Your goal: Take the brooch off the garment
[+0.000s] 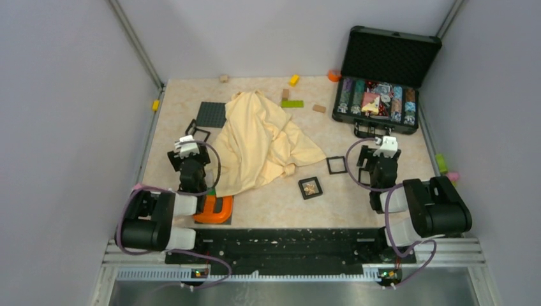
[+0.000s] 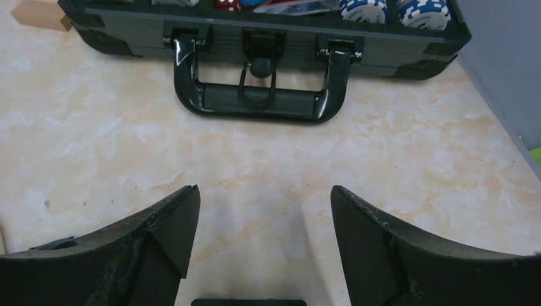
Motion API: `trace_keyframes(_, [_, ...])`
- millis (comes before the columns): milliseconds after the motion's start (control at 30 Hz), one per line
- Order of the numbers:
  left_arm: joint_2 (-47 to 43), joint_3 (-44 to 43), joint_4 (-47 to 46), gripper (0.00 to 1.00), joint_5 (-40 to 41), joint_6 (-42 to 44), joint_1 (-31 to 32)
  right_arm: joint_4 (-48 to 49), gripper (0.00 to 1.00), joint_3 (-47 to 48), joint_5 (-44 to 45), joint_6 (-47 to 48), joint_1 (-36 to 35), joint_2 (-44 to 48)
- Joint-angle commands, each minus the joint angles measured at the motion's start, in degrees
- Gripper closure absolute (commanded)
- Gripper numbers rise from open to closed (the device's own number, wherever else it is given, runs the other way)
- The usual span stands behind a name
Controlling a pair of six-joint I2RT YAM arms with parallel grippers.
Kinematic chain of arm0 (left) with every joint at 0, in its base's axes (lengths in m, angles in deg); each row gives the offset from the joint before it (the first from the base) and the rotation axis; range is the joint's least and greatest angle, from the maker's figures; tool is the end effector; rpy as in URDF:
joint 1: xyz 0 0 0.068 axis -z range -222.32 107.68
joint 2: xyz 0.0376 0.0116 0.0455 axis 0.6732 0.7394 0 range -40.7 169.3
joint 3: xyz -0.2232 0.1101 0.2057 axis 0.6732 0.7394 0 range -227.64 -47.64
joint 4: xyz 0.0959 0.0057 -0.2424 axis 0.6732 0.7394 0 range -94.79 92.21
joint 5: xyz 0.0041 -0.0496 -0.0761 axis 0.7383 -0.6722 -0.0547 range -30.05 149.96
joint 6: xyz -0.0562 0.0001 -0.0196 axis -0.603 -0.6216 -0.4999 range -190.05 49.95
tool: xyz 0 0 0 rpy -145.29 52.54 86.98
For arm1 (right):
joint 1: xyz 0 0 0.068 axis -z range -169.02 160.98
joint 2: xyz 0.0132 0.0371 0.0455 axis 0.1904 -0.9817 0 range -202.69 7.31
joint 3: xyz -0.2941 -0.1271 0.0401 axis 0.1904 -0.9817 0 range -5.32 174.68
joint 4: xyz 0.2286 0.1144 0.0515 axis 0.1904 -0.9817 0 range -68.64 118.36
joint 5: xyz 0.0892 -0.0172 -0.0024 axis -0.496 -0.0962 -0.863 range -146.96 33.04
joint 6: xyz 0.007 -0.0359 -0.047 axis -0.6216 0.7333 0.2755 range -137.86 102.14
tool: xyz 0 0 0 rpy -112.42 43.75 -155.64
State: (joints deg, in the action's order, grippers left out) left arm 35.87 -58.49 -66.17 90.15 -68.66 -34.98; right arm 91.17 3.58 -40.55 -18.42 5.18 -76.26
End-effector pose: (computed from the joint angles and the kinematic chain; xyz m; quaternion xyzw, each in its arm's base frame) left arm 0.2143 -0.0056 0.2139 -0.1227 0.7195 0.1567 0.6653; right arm 0.2206 0.0100 0.1835 0.0547 0.7717 -0.0760 0.6290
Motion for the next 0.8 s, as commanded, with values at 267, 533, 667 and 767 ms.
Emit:
trace_keyframes(267, [7.7,-5.12,-2.2,0.02,-18.35,-1.27,-6.39,7.75,0.01,1.29,0.51,-0.77,1.13,0.06])
trace_keyframes(533, [8.21,-5.29,-2.84,0.02,-18.7,-1.27,-6.57,7.68,0.01,1.29,0.47,-0.84,1.12,0.05])
trace_keyframes(667, [8.22,-6.34,-0.8,0.02,-20.71,-2.93,-6.9,7.75,0.01,1.29,0.43,-0.8,1.1,0.0])
trace_keyframes(767, [7.94,-5.91,-1.35,0.01,-20.72,-2.97,-6.94,7.69,0.01,1.29,0.54,-0.84,1.08,0.01])
